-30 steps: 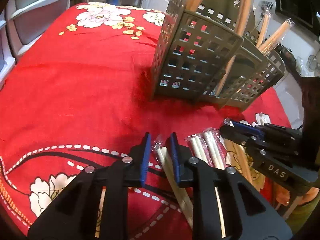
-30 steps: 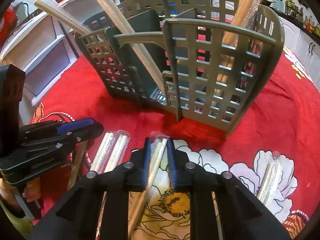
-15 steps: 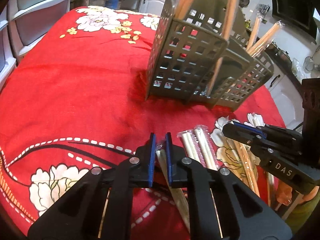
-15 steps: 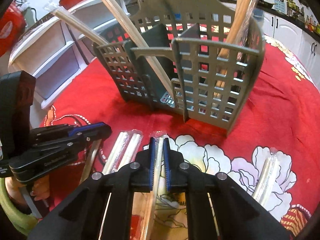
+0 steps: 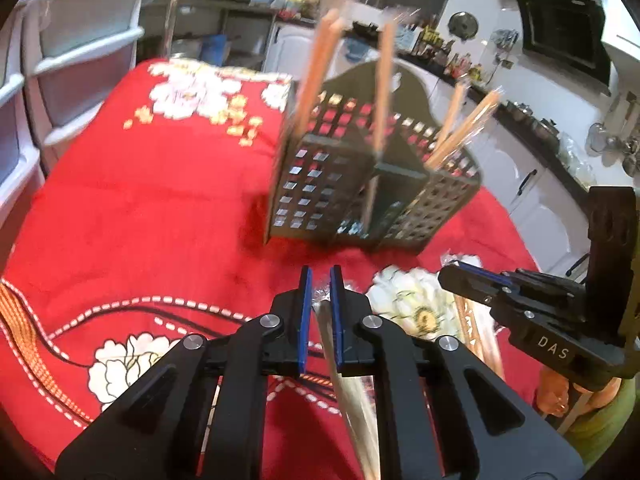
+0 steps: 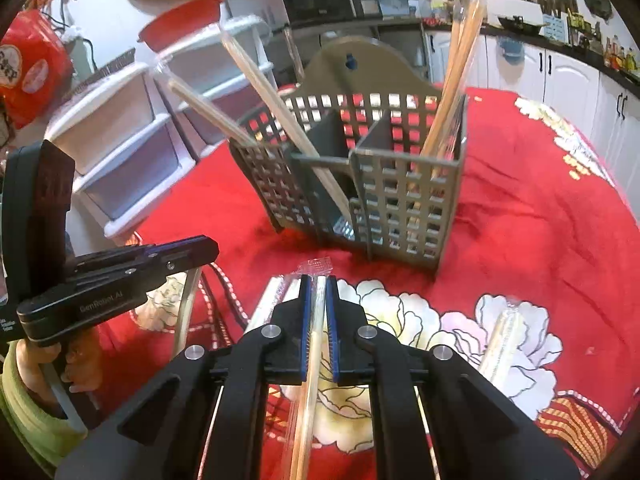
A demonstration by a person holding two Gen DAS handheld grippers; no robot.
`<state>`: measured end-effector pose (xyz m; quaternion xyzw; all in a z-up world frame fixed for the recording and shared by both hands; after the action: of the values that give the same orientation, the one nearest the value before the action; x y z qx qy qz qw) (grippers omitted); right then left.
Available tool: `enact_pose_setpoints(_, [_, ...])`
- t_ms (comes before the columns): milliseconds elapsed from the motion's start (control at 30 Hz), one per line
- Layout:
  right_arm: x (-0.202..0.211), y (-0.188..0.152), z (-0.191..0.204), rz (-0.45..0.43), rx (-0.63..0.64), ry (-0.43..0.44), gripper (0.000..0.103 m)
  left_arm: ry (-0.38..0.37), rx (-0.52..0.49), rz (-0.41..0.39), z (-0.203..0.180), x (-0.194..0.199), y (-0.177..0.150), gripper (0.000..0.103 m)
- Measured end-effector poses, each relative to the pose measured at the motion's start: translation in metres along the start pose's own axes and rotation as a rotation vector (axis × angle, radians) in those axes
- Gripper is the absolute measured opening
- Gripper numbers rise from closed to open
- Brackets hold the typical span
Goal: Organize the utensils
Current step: 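Grasp a wrapped chopstick pair with the left gripper while the right grasps another pair, then lift both chopstick pairs and lower them into the grey caddy with both grippers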
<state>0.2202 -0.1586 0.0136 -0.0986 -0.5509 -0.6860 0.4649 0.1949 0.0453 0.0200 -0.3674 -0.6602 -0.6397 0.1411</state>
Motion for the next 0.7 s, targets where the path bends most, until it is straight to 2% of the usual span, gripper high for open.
enact_pose_setpoints(267, [0.036,0.007,0.004,-0.076,0.001,0.018,0.007,-0.011,-0.037,-0.070,-0.023,0.024,0.019,0.003])
enact_pose_setpoints(700, [0.086,0.014,-0.002,-0.185,-0.014,0.039,0.006,-0.028,-0.089,-0.149,-0.050,0.043,0.048,0.003])
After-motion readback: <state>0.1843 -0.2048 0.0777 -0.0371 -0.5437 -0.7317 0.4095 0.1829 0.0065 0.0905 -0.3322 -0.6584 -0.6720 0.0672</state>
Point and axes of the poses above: each gripper's, at about its wrist camera, not at the fingertips, and x roughly against the way its jaws point, z to its left, y to its top, the point moved 1 cm from there along -x, roughly the way its jaws point, and after that the axes turned 11 degrees about -x, right-handed, at the moved point
